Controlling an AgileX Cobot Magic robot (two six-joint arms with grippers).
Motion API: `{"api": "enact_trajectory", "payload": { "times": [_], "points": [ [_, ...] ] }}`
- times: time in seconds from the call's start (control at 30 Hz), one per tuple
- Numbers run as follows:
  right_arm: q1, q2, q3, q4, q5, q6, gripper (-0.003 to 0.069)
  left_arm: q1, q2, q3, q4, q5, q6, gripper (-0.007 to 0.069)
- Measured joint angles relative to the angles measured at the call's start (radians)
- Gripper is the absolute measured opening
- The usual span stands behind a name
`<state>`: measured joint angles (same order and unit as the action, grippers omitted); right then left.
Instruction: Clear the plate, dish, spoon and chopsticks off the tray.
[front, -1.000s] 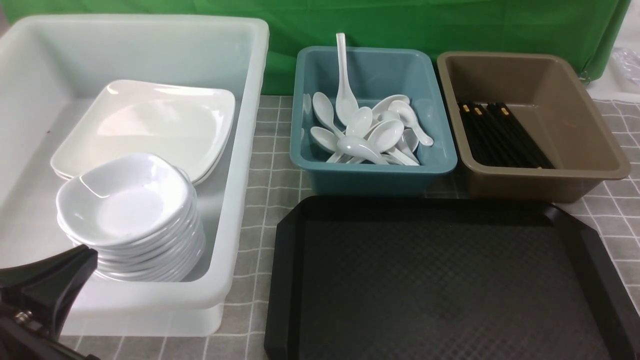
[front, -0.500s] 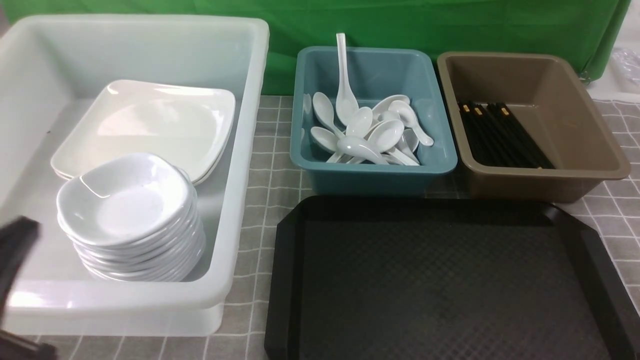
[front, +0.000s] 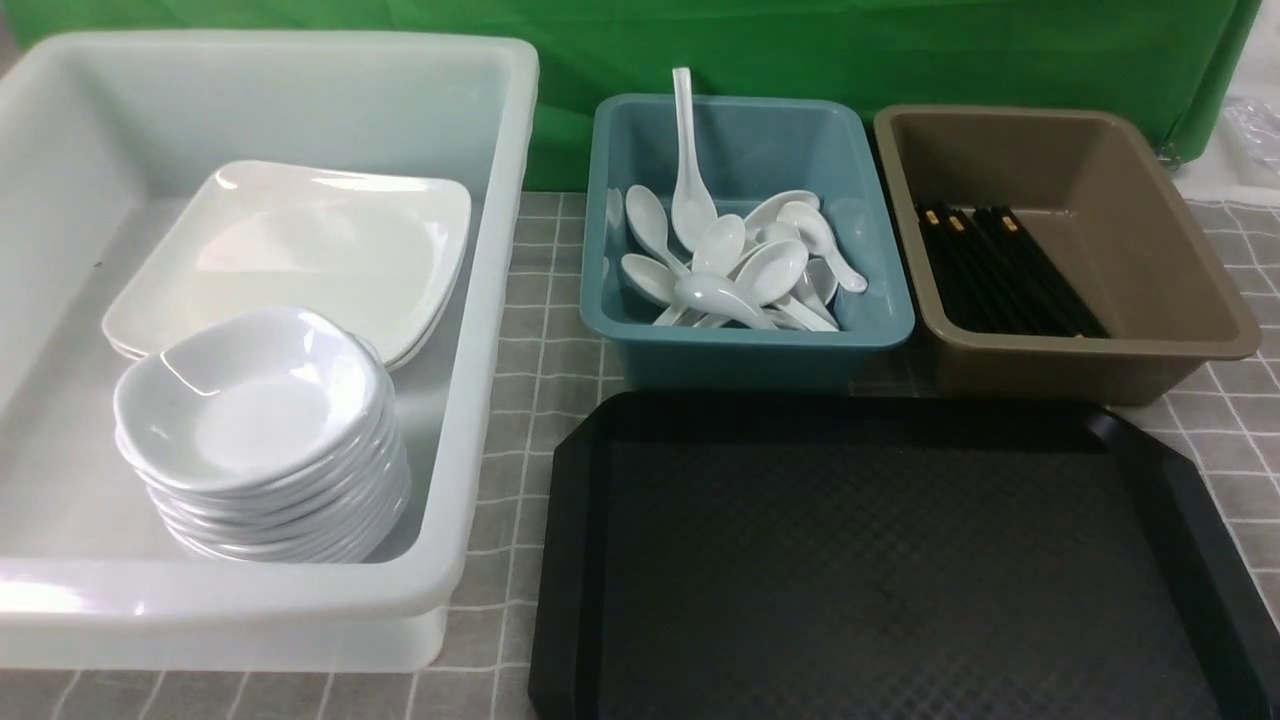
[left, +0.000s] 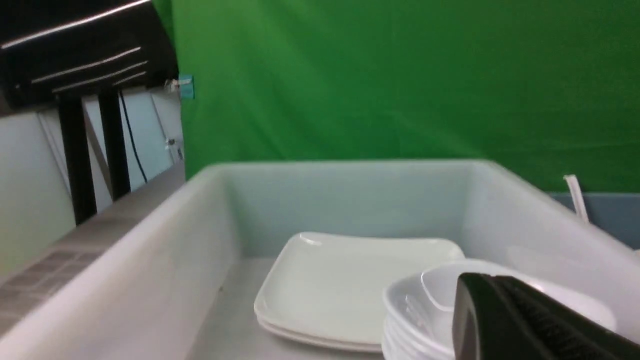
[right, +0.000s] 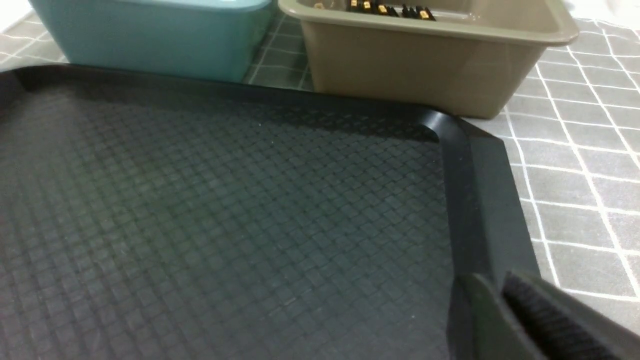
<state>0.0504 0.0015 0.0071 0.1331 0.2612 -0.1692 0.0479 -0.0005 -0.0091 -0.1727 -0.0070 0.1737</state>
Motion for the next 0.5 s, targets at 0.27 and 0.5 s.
{"api": "enact_trajectory", "payload": {
  "times": [0.27,0.5],
  "points": [
    [0.000,0.000,0.000,0.000,0.000,0.000,0.0131,0.002,0.000,0.016,0.005,0.252,-0.029,0.0007],
    [0.000,0.000,0.000,0.000,0.000,0.000,0.0144,0.002,0.000,0.016,0.006,0.264,-0.051,0.0007]
  ]
}}
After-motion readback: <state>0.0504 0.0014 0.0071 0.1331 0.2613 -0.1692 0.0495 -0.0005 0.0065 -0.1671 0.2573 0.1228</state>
